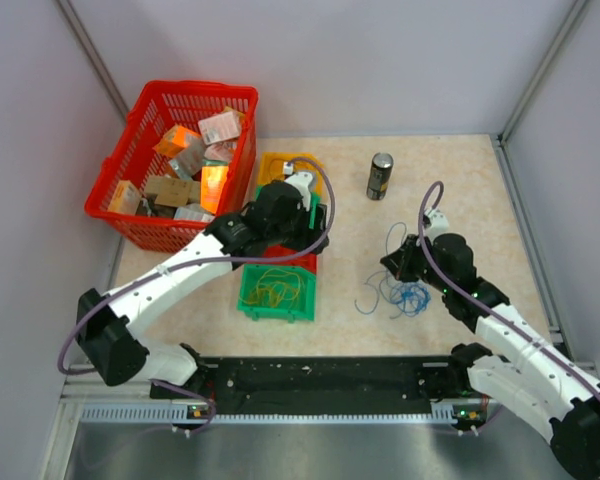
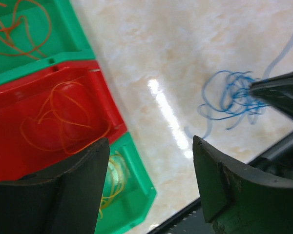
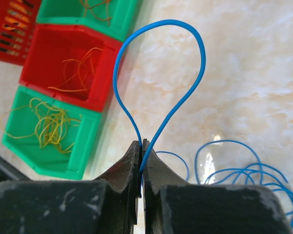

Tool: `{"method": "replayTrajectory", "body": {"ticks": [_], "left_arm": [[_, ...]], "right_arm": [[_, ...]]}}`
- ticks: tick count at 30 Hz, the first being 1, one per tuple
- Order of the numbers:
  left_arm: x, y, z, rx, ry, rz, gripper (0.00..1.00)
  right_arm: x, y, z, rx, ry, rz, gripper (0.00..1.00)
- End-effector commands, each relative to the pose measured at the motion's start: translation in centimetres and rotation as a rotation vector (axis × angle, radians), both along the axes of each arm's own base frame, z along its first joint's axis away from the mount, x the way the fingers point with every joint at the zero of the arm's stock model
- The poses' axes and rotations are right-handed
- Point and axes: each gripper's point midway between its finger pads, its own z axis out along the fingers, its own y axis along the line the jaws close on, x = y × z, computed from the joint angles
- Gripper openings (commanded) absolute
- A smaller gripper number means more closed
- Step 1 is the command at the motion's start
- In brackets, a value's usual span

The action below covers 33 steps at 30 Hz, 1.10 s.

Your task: Untangle the cables

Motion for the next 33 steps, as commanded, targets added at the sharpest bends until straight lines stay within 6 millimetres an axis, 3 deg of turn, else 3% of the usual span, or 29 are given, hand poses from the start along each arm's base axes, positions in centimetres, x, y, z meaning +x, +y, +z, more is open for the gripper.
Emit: {"method": "replayTrajectory", "body": {"ticks": [1, 8, 13, 19, 29, 33], "left_arm": [[2.5, 2.5, -4.8, 0.242, 0.03, 0.077, 0.73], [4.5, 2.3, -9.3, 0.457, 0.067, -0.007, 0.81], [3.8, 2.1, -11.2, 0.497, 0.143, -0.046, 0.67], [2.8, 2.7, -12.0, 0.506, 0.172, -0.057, 0.64], [3.2, 3.9, -12.4, 0.583, 0.154, -0.051, 0.35], [3.5, 4.3, -11.5, 0.605, 0.123, -0.052, 0.12]], "right_arm": [[0.5, -2.1, 0.4, -0.052, -0.02, -0.079, 0.0], [-0.1, -1.4, -0.3, -0.045, -0.004, -0.025, 0.0], [-0.2, -1.0, -0.6, -0.041, 0.003, 0.003, 0.0], [0.1, -0.7, -1.0, -0.044, 0.026, 0.024, 0.0], [0.1, -0.6, -1.2, -0.032, 0.035, 0.04, 0.0], [0.3, -0.7, -1.1, -0.033, 0.037, 0.034, 0.0]]}}
